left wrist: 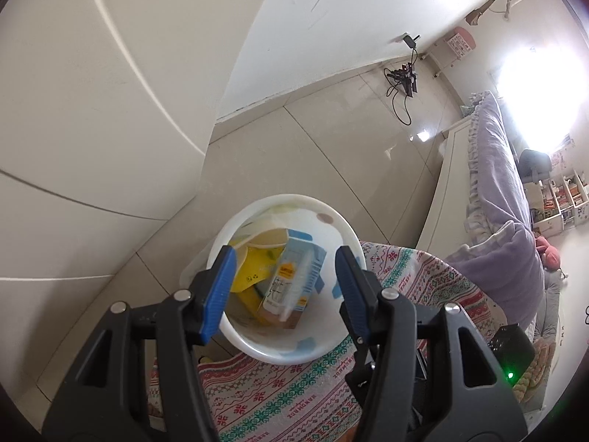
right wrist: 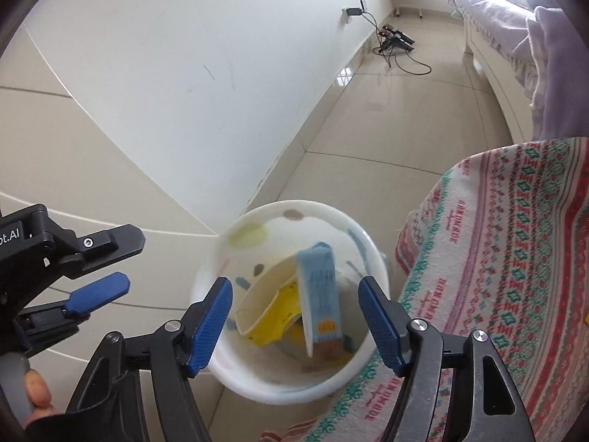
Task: Collect trash
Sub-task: 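Return both tools to the bed and grasp the blue tissue box with the left tool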
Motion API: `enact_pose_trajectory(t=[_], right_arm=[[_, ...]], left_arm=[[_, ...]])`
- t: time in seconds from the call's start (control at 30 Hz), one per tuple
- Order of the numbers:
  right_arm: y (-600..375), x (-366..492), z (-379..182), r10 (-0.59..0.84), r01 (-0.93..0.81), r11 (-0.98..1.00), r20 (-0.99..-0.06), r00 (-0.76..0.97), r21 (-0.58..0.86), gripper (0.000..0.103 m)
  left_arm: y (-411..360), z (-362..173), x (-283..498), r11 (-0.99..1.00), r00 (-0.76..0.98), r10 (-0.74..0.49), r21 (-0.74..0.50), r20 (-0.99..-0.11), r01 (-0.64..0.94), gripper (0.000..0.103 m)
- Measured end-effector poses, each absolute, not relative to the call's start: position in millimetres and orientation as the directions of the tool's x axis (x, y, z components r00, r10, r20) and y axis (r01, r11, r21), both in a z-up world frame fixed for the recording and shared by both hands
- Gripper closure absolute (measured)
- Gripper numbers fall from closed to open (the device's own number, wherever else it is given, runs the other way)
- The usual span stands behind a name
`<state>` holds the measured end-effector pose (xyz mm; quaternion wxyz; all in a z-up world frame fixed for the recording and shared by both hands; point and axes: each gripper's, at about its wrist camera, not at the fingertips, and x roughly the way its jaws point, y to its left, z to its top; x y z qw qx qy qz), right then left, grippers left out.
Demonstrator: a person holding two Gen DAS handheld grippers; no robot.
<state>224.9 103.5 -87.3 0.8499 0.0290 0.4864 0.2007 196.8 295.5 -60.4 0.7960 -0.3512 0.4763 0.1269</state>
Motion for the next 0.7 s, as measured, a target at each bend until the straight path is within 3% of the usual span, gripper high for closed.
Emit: enact_pose_trajectory(t=[0.4,0.7], right_arm=[[21,194,-50,0.318,-0.22,0.946,-0.806,0.499,0.238,0.031],[-70,153,-2,0.251,-0.117,0.968,-0.805,0.538,0.224,0.031]], left_arm=[[244,-45,190,0.801,0.529,-0.171,-0.43,-0.831,-0.417,0.046],[158,-26,187,0.899,0.518,-0.238,-0.388,-0.822,-0.203,0.046]])
